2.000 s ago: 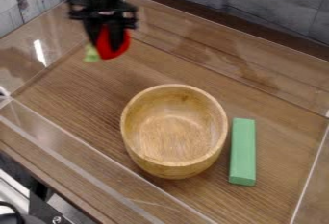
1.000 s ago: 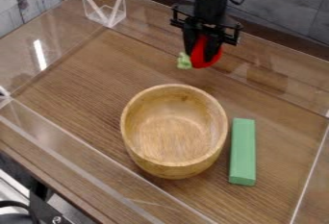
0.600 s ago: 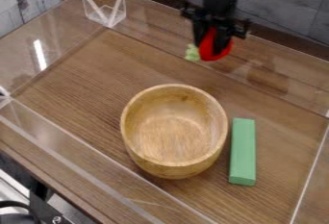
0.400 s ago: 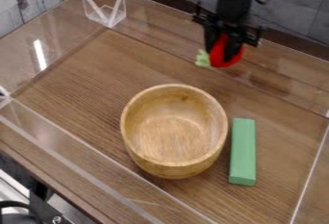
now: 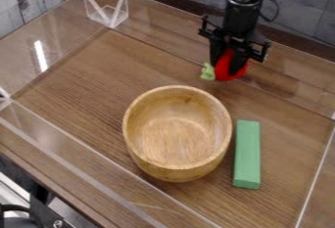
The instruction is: Move the red fruit to the right
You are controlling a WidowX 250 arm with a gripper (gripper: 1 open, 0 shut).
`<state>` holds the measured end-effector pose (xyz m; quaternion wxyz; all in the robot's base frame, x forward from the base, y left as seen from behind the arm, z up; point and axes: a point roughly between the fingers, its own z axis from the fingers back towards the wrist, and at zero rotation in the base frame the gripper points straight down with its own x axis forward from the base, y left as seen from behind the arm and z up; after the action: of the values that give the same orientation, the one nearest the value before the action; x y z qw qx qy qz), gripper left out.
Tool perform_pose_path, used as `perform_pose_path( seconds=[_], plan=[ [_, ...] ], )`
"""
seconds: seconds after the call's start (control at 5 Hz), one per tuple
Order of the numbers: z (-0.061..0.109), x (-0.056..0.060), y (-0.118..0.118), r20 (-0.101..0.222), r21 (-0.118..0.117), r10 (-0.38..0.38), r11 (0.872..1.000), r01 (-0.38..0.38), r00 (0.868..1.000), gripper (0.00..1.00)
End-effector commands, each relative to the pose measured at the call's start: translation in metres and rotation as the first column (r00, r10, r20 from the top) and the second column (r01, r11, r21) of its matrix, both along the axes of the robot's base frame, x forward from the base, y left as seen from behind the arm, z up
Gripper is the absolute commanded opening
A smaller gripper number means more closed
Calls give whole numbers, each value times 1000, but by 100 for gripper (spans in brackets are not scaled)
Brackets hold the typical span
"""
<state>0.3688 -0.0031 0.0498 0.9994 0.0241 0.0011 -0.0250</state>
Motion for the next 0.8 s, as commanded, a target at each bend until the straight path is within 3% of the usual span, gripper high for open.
perform_pose_path(
  seconds=[0.0, 0.6],
  plan=[
    [11, 7, 10, 51, 12, -7, 1000, 7, 999, 0],
    [15, 8, 25, 51, 12, 26, 1000, -27, 998, 0]
  ],
)
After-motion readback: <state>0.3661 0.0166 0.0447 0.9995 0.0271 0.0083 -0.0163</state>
